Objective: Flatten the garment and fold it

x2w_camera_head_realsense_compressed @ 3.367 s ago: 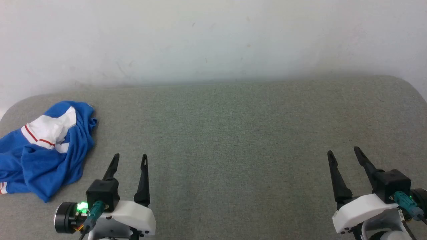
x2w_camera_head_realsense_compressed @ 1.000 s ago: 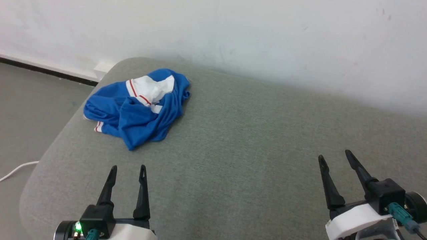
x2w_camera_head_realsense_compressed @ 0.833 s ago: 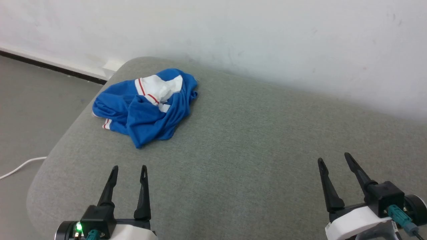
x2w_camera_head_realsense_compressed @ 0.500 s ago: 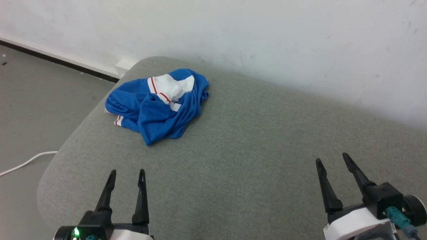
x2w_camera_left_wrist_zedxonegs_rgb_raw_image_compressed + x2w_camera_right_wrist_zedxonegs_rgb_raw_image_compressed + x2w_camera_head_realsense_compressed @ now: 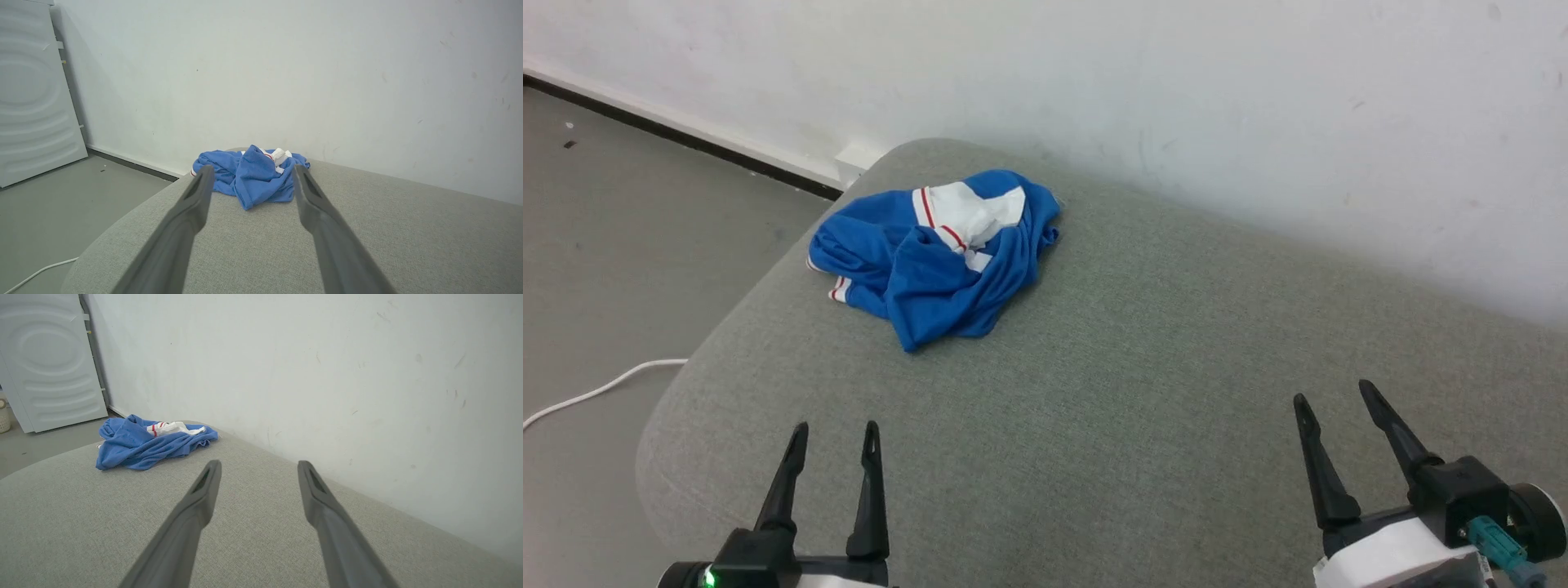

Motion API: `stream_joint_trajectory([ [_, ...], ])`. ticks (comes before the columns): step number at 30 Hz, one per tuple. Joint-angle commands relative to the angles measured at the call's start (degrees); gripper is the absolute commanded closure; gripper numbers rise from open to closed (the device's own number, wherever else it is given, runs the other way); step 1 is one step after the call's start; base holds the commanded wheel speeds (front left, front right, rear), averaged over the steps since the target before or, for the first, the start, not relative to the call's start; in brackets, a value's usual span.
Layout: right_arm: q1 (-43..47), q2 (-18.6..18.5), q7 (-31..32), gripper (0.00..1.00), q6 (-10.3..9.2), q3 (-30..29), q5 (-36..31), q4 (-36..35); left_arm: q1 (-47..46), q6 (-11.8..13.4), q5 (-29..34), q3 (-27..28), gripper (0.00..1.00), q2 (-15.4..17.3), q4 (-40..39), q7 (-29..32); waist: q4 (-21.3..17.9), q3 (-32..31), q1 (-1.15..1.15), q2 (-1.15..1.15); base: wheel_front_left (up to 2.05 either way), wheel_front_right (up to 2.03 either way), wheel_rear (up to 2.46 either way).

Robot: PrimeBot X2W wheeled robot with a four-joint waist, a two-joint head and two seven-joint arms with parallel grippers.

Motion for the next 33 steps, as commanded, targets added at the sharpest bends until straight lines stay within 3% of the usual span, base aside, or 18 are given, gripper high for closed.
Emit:
stream_joint_trajectory([
  [1, 0.87, 0.19, -0.38, 0.00, -0.05, 0.07, -0.38, -0.22, 0.86, 0.46, -0.26, -0.22, 0.00, 0.43, -0.36, -0.41, 0.00, -0.12, 0.00, 0.00, 0.00, 0.00, 0.00],
  [12, 1.29, 0.19, -0.33, 0.00, -0.05, 0.15, -0.35, -0.42, 0.91, 0.31, -1.20, -0.72, 0.00, 0.66, -0.91, 0.24, -0.13, -0.24, 0.00, 0.00, 0.00, 0.00, 0.00],
  [15, 1.39, 0.19, -0.09, 0.00, -0.05, -0.23, -0.48, -1.06, -1.25, -0.87, -4.99, -0.64, 0.00, -0.18, -3.43, 2.24, 0.30, 0.24, 0.00, 0.00, 0.00, 0.00, 0.00],
  [23, 0.41, 0.19, 2.20, 0.00, -0.05, -1.44, -2.35, -5.61, -22.70, -6.46, -7.69, -0.25, 0.00, 6.79, -10.06, 20.63, 0.76, 4.11, 0.00, 0.00, 0.00, 0.00, 0.00],
  [26, -0.74, 0.19, 3.55, 0.00, -0.05, -1.04, -3.70, -7.91, -31.94, -7.78, -9.26, 0.89, 0.00, 9.35, -6.77, 26.32, -0.20, 6.74, 0.00, 0.00, 0.00, 0.00, 0.00],
  [33, -3.40, 0.19, 6.67, 0.00, -0.05, 0.27, -6.97, -12.06, -47.69, -9.25, -14.30, 1.53, 0.00, 11.52, 6.86, 36.63, -3.30, 13.22, 0.00, 0.00, 0.00, 0.00, 0.00],
])
